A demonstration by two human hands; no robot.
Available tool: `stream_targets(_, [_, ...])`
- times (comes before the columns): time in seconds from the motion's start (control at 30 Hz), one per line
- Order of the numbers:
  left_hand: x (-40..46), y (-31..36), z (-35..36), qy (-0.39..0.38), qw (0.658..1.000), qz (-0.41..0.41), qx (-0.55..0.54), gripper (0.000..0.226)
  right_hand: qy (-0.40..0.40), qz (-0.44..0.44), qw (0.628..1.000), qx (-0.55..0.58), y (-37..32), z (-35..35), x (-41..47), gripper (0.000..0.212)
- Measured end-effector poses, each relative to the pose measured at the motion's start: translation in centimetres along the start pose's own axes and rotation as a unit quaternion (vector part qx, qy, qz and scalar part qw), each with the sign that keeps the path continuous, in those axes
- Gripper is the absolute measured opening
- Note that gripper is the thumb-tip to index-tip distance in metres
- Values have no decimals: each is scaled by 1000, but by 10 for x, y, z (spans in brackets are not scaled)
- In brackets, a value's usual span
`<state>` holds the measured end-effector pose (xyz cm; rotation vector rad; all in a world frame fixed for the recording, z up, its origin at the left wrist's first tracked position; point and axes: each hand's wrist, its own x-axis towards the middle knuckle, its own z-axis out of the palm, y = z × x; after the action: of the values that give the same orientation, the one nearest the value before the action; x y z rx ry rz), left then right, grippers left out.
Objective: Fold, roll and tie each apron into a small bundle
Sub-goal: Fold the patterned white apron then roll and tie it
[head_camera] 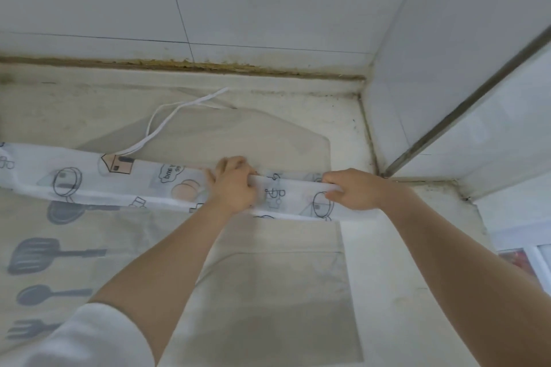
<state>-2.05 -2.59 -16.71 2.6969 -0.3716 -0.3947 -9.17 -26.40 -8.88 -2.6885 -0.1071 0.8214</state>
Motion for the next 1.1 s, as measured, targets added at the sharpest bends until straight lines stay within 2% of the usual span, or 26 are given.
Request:
stream_targets(0.03, [0, 7, 3, 4, 1000, 22, -18, 33, 2, -1, 1000, 2, 0, 1, -1, 31])
stream_targets(0.13, [-4, 23, 14, 1, 979, 189, -72, 58, -6, 3, 1000, 16, 2, 1, -1, 17])
stream_targets(0.17, [-4, 25, 18, 2, 975, 211, -72, 60, -7, 11, 1000, 19, 5, 0, -1, 15])
stream_targets(0.3, [0, 22, 24, 73, 979, 179, -59, 51, 0, 63, 997, 42, 24, -5, -8, 29])
stream_targets(0.37, [1, 17, 27, 114, 976, 183, -32, 43, 38, 106, 985, 133, 36, -5, -14, 31])
stream_targets(0.43, [2, 12, 26, 138, 974, 180, -10, 38, 118, 123, 948, 268, 41, -2, -20, 25])
stream_targets(0.47, [2, 11, 26, 145, 974, 176, 2, 38, 141, 117, 917, 353, 41, 0, -23, 11])
stream_targets(0.5, [2, 11, 25, 148, 974, 169, 12, 38, 147, 110, 881, 435, 37, 1, -24, 6])
stream_targets(0.53, [0, 11, 26, 150, 976, 158, 20, 38, 141, 101, 854, 491, 34, 3, -25, 17])
stream_targets(0.57, [-2, 11, 27, 152, 978, 144, 24, 38, 130, 98, 846, 508, 31, 4, -26, 20])
stream_targets(0.63, [-5, 12, 28, 152, 980, 124, 35, 37, 115, 115, 864, 476, 30, 8, -25, 26])
stream_targets(0.7, [-6, 12, 28, 141, 983, 115, 34, 36, 110, 149, 859, 477, 35, 12, -24, 32])
stream_targets(0.8, [-6, 12, 26, 127, 984, 123, 37, 41, 153, 200, 837, 486, 36, 24, -20, 8])
stream_targets(0.87, [-5, 10, 25, 120, 985, 121, 37, 44, 172, 255, 880, 361, 38, 36, -12, 25])
stream_targets(0.93, [-1, 9, 24, 121, 982, 134, 51, 44, 185, 315, 917, 162, 27, 40, -8, 12])
stream_targets(0.97, [0, 10, 23, 108, 982, 139, 67, 42, 198, 331, 919, 82, 19, 41, -8, 18])
stream_targets(1.03, [5, 11, 21, 89, 982, 140, 92, 34, 234, 296, 926, -11, 2, 41, 1, 48])
stream_targets(1.1, [5, 13, 22, 85, 982, 140, 90, 35, 252, 185, 950, -9, -25, 41, 14, 61])
